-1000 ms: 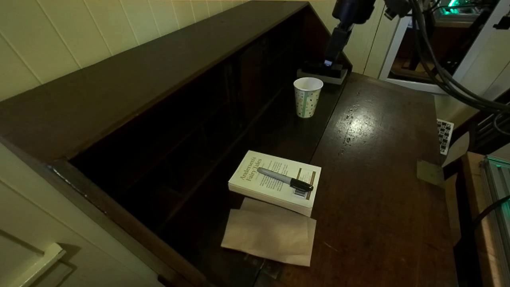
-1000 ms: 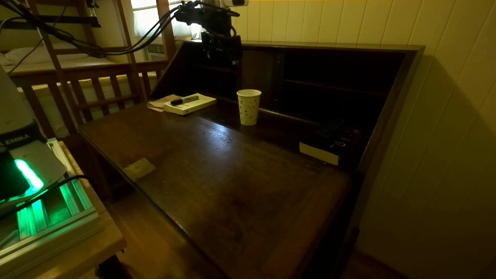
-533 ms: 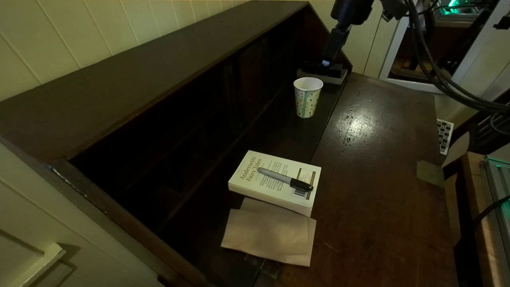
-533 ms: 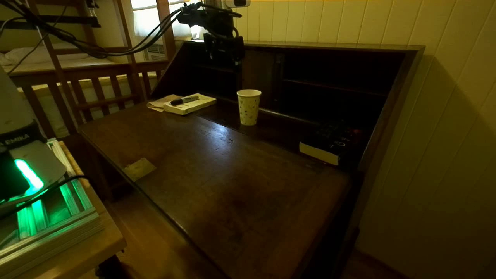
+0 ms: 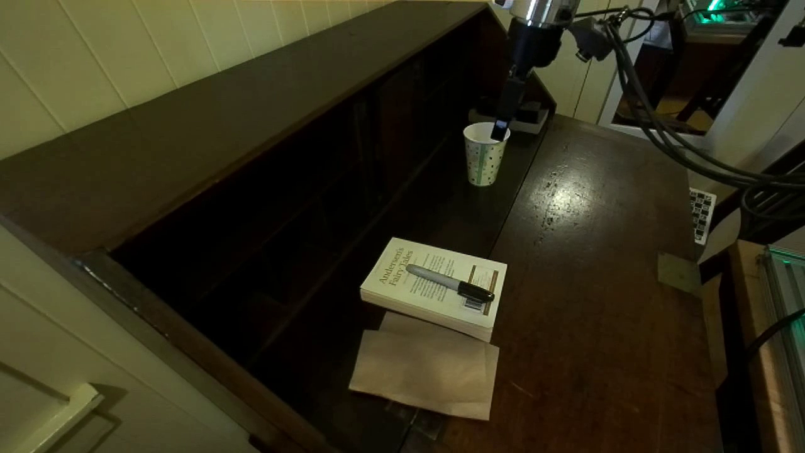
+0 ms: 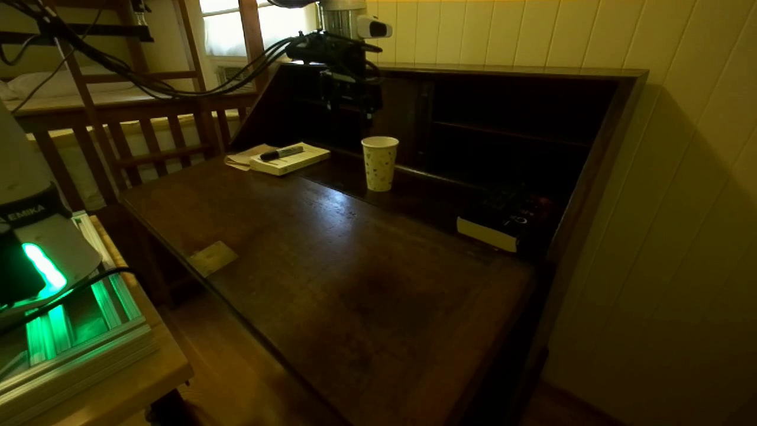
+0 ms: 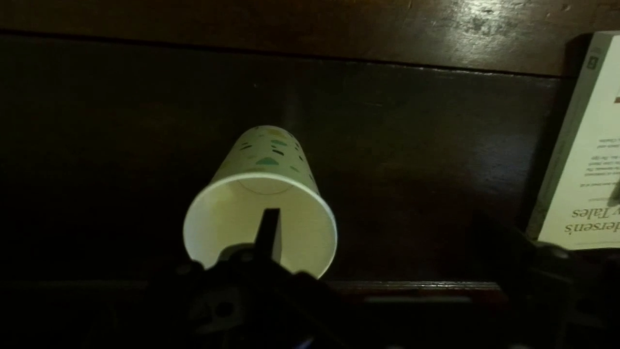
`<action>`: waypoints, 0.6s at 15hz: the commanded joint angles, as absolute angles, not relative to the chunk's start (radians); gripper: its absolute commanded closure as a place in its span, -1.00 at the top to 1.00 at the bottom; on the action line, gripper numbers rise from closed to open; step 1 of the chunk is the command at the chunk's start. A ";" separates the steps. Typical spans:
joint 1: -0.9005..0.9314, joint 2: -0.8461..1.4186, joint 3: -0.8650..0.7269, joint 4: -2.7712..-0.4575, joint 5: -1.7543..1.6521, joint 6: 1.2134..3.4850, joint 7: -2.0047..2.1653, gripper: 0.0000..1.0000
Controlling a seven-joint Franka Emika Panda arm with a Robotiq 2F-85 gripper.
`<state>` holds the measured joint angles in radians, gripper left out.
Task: Take the marker off of the cup and put it on the book then put the cup upside down
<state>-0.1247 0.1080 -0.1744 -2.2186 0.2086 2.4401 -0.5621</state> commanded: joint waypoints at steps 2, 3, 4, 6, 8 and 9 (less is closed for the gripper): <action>-0.161 0.191 -0.119 -2.169 0.241 2.484 -0.654 1.00; -0.164 0.203 -0.108 -2.165 0.243 2.489 -0.656 1.00; -0.168 0.215 -0.096 -2.161 0.249 2.483 -0.655 1.00; -0.174 0.229 -0.072 -2.148 0.277 2.433 -0.638 1.00; -0.183 0.239 -0.047 -2.135 0.325 2.383 -0.639 1.00; -0.183 0.239 -0.038 -2.132 0.342 2.361 -0.631 1.00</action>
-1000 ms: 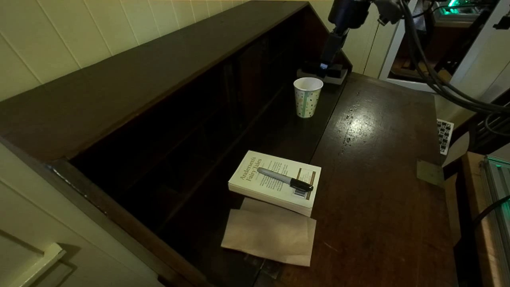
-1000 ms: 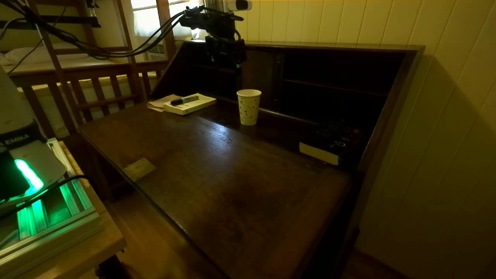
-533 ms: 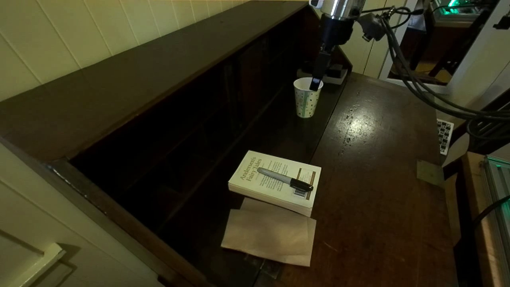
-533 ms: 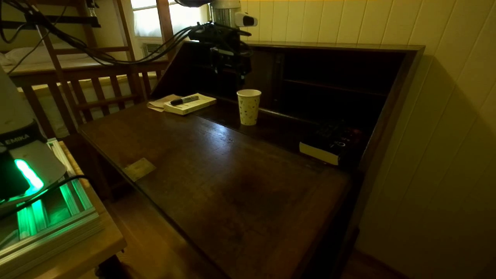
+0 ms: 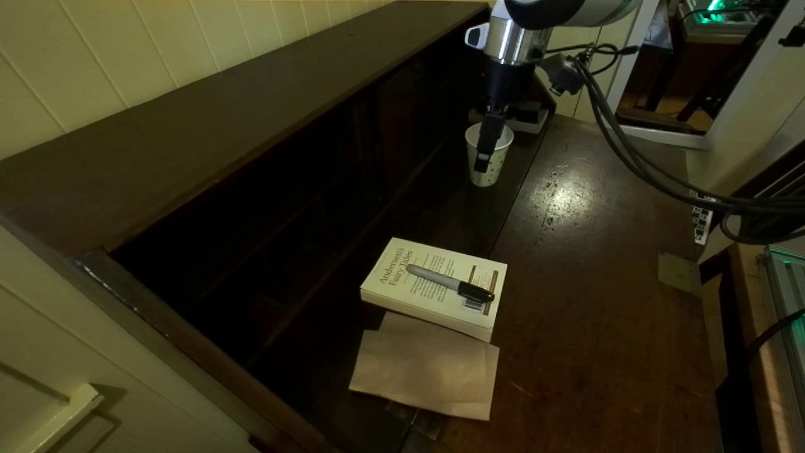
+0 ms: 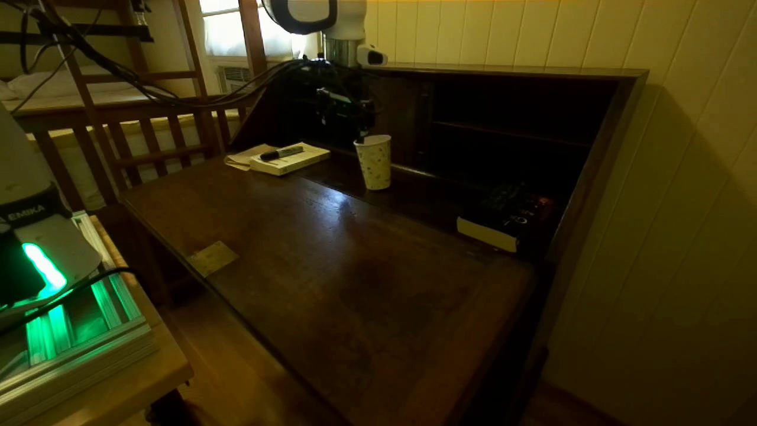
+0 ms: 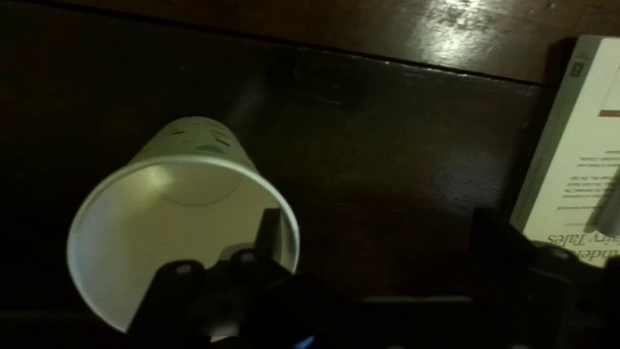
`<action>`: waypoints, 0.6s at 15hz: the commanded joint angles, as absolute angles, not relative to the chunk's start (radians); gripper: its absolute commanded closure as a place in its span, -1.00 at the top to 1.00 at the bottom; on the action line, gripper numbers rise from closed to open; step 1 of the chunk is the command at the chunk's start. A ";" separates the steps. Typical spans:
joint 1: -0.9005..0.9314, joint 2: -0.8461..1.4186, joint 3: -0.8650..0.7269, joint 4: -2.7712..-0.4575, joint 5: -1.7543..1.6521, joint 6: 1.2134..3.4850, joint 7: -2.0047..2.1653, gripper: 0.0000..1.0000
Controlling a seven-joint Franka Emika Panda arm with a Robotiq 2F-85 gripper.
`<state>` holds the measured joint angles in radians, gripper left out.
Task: Take the marker off of the cup and put it on the book then put the cup upside down
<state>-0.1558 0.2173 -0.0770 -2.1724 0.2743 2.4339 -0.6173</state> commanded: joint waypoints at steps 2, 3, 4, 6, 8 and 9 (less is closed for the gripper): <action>-0.185 0.228 -0.024 -2.135 0.378 2.338 -0.639 1.00; -0.185 0.223 -0.019 -2.137 0.393 2.336 -0.640 1.00; -0.184 0.212 -0.014 -2.142 0.408 2.334 -0.644 1.00; -0.185 0.205 -0.004 -2.140 0.435 2.323 -0.654 1.00; -0.180 0.209 0.001 -2.131 0.451 2.310 -0.651 1.00; -0.176 0.214 0.003 -2.127 0.453 2.303 -0.643 1.00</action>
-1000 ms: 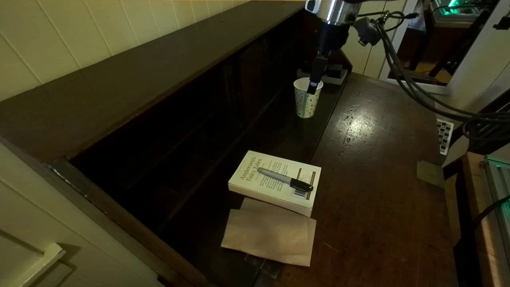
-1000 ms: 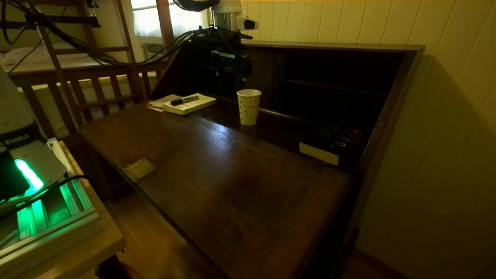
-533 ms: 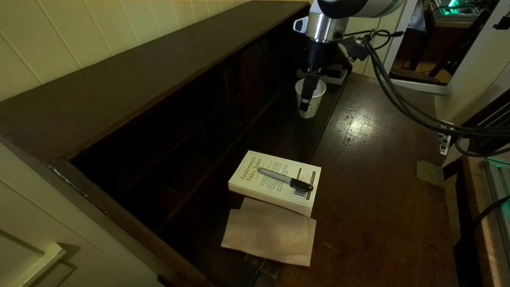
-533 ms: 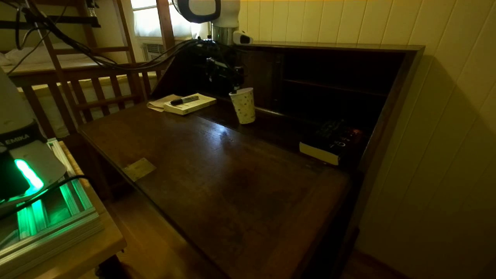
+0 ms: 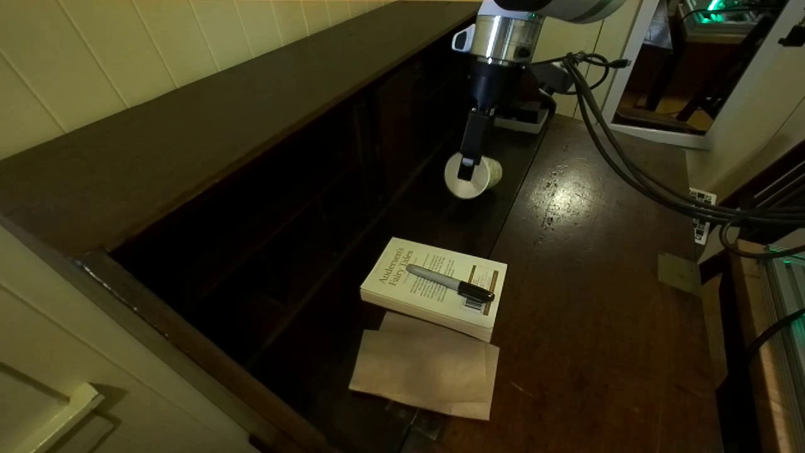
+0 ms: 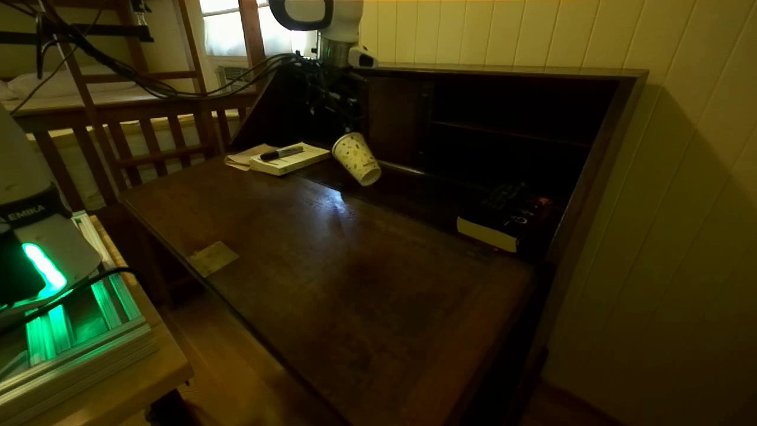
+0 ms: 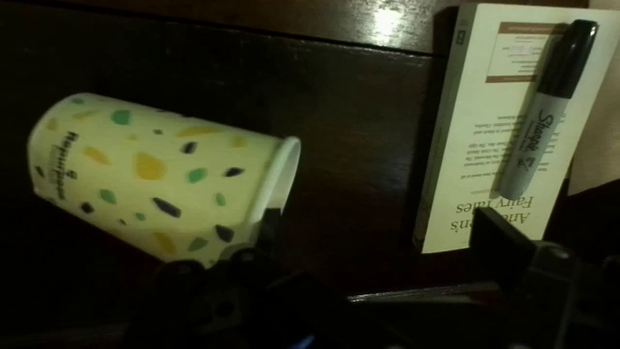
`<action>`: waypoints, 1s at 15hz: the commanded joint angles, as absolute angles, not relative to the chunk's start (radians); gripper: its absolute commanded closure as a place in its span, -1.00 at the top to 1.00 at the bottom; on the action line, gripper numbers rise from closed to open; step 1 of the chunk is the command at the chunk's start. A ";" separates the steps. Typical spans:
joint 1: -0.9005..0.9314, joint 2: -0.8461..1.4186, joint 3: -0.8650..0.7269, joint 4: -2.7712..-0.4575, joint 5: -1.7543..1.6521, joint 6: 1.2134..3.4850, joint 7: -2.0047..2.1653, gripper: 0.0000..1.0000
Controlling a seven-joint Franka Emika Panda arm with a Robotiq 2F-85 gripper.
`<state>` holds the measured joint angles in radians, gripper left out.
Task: Take the marker off of the cup and put it on the book then put the cup upside down
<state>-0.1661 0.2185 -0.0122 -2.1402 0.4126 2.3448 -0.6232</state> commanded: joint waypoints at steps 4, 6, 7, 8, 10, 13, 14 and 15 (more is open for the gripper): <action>-0.180 0.185 0.011 -2.136 0.493 2.288 -0.643 1.00; -0.176 0.163 0.000 -2.145 0.497 2.293 -0.609 1.00; -0.171 0.145 -0.011 -2.159 0.485 2.321 -0.573 1.00; -0.168 0.130 -0.021 -2.169 0.474 2.340 -0.536 1.00; -0.168 0.105 -0.047 -2.188 0.461 2.399 -0.446 1.00; -0.169 0.114 -0.097 -2.178 0.359 2.460 -0.293 1.00; -0.168 0.123 -0.112 -2.174 0.329 2.485 -0.240 1.00; -0.167 0.132 -0.128 -2.168 0.283 2.491 -0.174 1.00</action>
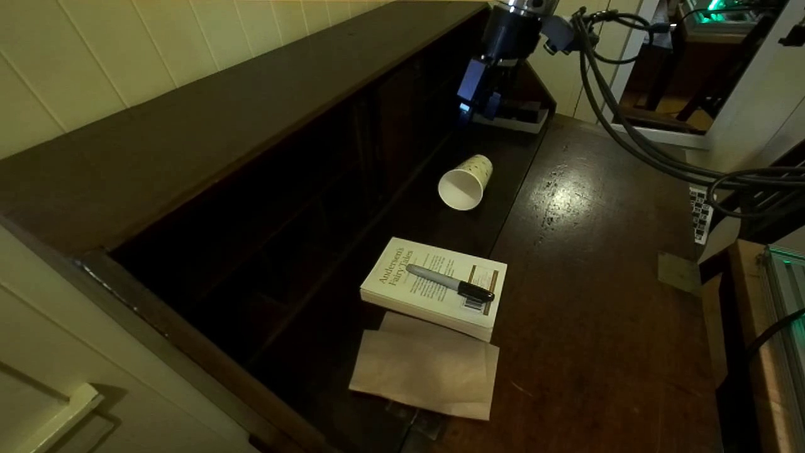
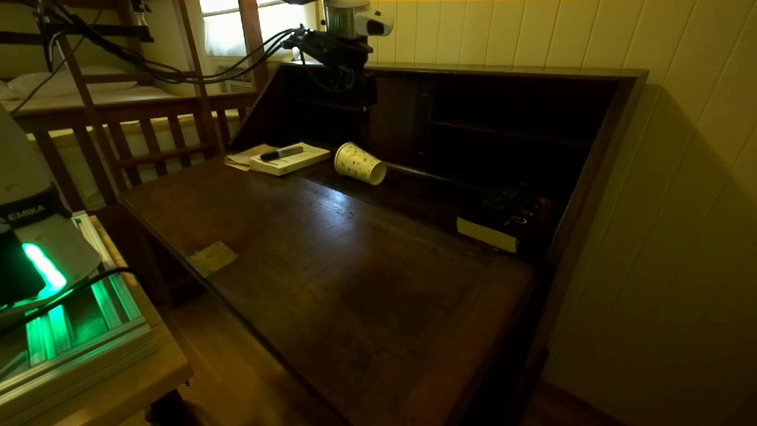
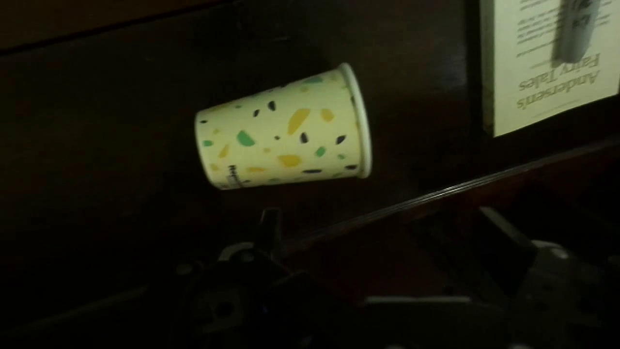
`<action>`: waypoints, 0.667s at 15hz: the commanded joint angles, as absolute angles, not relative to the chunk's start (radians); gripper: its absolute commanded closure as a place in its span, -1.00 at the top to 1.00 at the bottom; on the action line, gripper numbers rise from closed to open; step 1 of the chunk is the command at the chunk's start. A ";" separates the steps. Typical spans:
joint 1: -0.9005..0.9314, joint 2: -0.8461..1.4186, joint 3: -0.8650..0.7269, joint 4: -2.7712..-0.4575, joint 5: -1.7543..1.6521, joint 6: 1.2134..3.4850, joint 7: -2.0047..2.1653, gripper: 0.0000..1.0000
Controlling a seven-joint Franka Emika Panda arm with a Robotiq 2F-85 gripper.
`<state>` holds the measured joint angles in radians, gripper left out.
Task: Take the marker off of the cup and put it on the book then put the cup upside down
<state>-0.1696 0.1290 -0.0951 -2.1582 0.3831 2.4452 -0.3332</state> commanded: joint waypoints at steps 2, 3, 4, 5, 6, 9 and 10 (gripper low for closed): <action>-0.176 0.131 -0.113 -2.158 0.335 2.461 -0.265 1.00; -0.177 0.132 -0.113 -2.158 0.335 2.461 -0.268 1.00; -0.176 0.132 -0.111 -2.158 0.335 2.461 -0.268 1.00; -0.174 0.132 -0.108 -2.158 0.335 2.461 -0.268 1.00; -0.174 0.132 -0.107 -2.158 0.336 2.461 -0.268 1.00; -0.147 0.153 -0.129 -2.170 0.215 2.523 -0.087 1.00; -0.138 0.158 -0.131 -2.185 0.196 2.582 -0.015 1.00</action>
<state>-0.1663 0.1386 -0.1162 -2.1598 0.2854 2.4753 -0.1922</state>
